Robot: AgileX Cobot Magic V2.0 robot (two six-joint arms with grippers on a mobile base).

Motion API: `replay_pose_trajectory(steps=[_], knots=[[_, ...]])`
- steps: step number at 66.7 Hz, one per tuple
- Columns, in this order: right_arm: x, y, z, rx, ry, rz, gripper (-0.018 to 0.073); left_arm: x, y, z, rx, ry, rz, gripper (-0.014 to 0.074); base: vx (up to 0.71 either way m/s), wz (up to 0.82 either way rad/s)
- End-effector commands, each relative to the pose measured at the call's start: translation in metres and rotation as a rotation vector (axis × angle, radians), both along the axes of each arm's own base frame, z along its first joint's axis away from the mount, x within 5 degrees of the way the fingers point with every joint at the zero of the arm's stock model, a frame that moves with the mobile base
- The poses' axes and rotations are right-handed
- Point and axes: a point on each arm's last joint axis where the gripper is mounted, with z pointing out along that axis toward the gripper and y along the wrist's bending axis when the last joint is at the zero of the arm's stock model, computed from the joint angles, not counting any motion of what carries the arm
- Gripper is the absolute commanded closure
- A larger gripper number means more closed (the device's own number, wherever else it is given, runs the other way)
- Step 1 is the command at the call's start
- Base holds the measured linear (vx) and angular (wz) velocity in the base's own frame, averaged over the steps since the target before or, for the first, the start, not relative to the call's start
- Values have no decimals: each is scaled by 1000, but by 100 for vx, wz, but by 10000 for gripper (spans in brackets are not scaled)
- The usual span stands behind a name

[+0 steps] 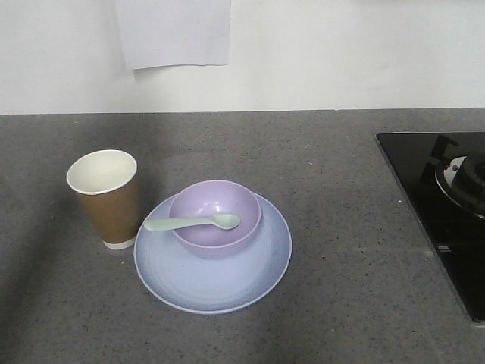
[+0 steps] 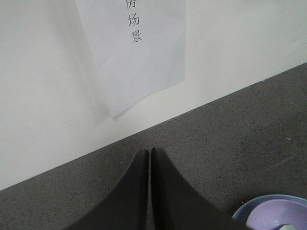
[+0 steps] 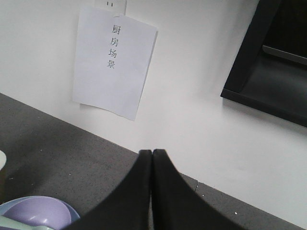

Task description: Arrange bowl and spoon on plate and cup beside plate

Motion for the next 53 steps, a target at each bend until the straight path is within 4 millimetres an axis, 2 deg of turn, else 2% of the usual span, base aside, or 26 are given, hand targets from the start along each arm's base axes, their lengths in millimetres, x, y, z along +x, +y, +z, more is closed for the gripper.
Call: replay_pose_trajectory(steps=[1, 5, 11, 17, 22, 30, 35, 40, 47, 53], knots=[[-5, -2, 14, 37, -102, 0, 566, -11, -1, 22, -48, -124, -6, 603, 0, 0], [-5, -2, 14, 37, -102, 0, 566, -9, 1, 16, -21, -123, 11, 603, 0, 0], [-5, -2, 14, 37, -102, 0, 566, -26, 10, 12, 36, -177, 49, 603, 0, 0], [-5, -2, 14, 37, -102, 0, 566, -66, 22, 0, 90, -280, 84, 603, 0, 0], [-5, -2, 14, 37, -102, 0, 566, -102, 30, -20, 109, -370, 96, 603, 0, 0], [-5, -2, 14, 37, -102, 0, 566, -162, 39, -87, 104, -444, 89, 603, 0, 0], [-5, -2, 14, 37, -102, 0, 566, -186, 43, -136, 93, -446, 84, 603, 0, 0], [-5, -2, 14, 37, -101, -1, 566, -201, 44, -183, 47, -446, 86, 603, 0, 0], [-5, -2, 14, 36, -101, -1, 566, -209, 47, -241, -82, -445, 138, 603, 0, 0], [-5, -2, 14, 36, -101, -1, 566, -210, 50, -274, -186, -437, 209, 603, 0, 0]])
